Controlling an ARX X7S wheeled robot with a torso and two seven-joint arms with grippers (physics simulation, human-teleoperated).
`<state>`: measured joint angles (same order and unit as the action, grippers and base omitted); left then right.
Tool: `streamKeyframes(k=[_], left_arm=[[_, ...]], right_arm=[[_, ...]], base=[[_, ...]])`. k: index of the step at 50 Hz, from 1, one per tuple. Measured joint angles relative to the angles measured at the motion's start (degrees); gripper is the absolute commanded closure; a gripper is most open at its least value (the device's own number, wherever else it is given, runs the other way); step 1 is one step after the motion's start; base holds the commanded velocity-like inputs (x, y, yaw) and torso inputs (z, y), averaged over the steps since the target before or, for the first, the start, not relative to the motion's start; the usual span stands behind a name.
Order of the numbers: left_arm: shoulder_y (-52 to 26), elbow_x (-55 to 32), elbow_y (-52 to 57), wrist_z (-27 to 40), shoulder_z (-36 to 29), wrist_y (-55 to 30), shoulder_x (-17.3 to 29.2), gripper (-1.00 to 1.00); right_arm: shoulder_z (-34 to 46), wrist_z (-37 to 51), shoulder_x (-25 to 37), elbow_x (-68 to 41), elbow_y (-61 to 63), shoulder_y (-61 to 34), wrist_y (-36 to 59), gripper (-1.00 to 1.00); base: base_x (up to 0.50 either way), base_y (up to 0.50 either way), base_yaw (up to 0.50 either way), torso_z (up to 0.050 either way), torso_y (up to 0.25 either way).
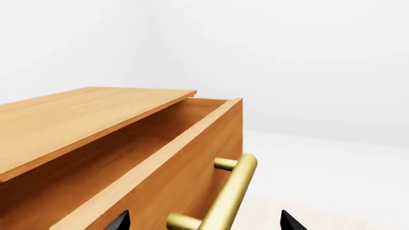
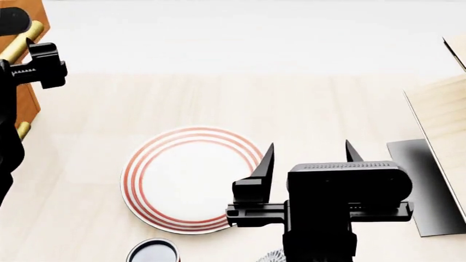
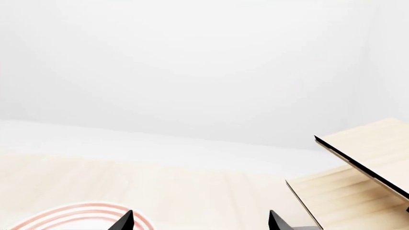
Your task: Close the top drawer of the cabinet.
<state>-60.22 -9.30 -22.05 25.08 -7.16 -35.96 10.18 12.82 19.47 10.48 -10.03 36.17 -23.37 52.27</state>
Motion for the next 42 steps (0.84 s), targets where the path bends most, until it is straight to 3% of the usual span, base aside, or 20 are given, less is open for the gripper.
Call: streamKeyframes(k=[15,42], left_arm=[[-4.1,-0.4,-12.3,3.1,4.2,5.1,6.8,-1.00],[-5.7,3.6,-16.1,3.3,5.4,6.6,5.3,-1.00]], right_arm=[[2.4,1.3,-0.8,0.4,-1.1,0.3,-0.7,-1.00],[3.8,2.5,-1.0,-0.1,-3.2,0.6,-2.3,-1.00]], base=[[0.00,0.00,0.00,0.000,0.000],[0.01,0.01,0.01,0.000,0.000]])
